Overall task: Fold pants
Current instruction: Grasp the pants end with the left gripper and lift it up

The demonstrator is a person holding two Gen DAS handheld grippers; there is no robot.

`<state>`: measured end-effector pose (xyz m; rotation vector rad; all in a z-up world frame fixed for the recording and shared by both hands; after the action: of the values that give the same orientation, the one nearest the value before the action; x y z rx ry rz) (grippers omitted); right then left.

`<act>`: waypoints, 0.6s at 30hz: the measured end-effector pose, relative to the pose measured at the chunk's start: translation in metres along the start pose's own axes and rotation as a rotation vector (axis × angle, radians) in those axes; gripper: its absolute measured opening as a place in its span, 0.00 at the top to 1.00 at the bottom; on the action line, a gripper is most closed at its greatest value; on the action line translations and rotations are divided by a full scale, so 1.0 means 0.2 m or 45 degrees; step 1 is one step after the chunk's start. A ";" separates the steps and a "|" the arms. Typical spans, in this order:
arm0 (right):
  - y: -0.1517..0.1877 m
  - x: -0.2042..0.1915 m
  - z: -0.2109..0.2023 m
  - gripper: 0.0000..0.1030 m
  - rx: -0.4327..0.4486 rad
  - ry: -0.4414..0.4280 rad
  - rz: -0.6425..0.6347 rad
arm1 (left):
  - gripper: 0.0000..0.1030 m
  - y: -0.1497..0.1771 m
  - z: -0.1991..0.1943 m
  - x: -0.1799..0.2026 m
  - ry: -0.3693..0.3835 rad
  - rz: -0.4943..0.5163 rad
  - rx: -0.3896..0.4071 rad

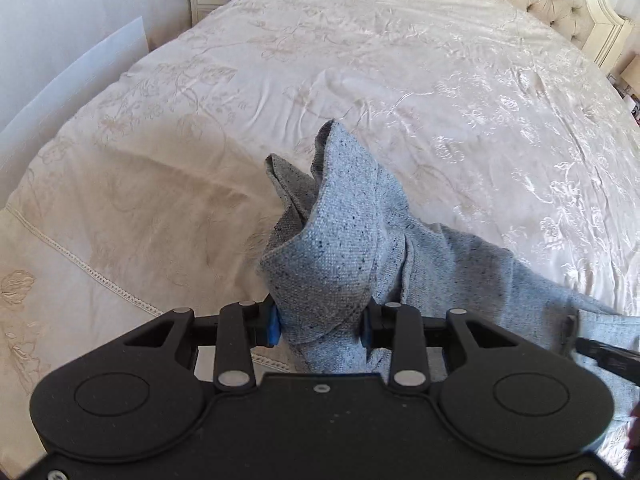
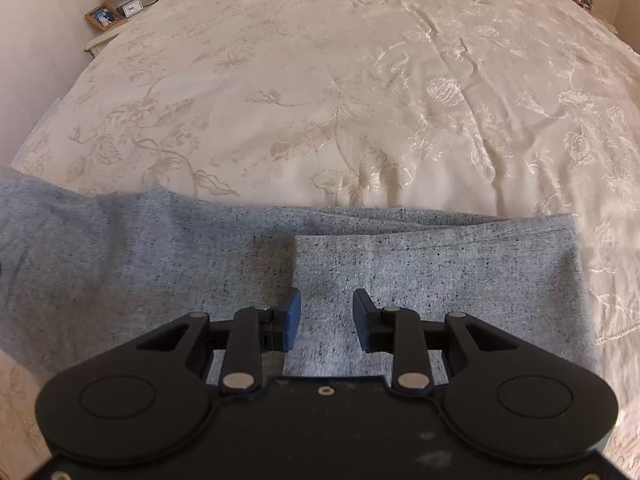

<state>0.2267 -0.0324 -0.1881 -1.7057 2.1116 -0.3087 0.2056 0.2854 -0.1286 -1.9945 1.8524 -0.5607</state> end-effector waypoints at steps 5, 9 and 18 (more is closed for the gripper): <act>0.00 0.00 0.24 0.68 -0.079 0.012 -0.084 | 0.58 -0.01 -0.07 0.10 -0.018 0.014 0.035; -0.03 0.01 0.21 0.68 -0.098 -0.048 -0.131 | 0.58 -0.04 -0.17 0.19 -0.023 0.025 0.072; -0.07 0.30 -0.07 0.70 -0.080 -0.220 0.051 | 0.58 -0.14 -0.42 0.53 0.011 0.054 0.191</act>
<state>0.2227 -0.0940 -0.1805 -1.6585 2.0453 -0.0808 0.1923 0.1829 -0.0387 -1.8545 1.7970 -0.6760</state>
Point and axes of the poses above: each gripper's, at about its wrist camera, not at the fingertips, and z roughly the way its jaws point, x to its right, y to its underside, the point moved 4 cm from there along z, roughly the way its jaws point, and after that the axes turned 9 degrees about z, right-handed, at the moved point
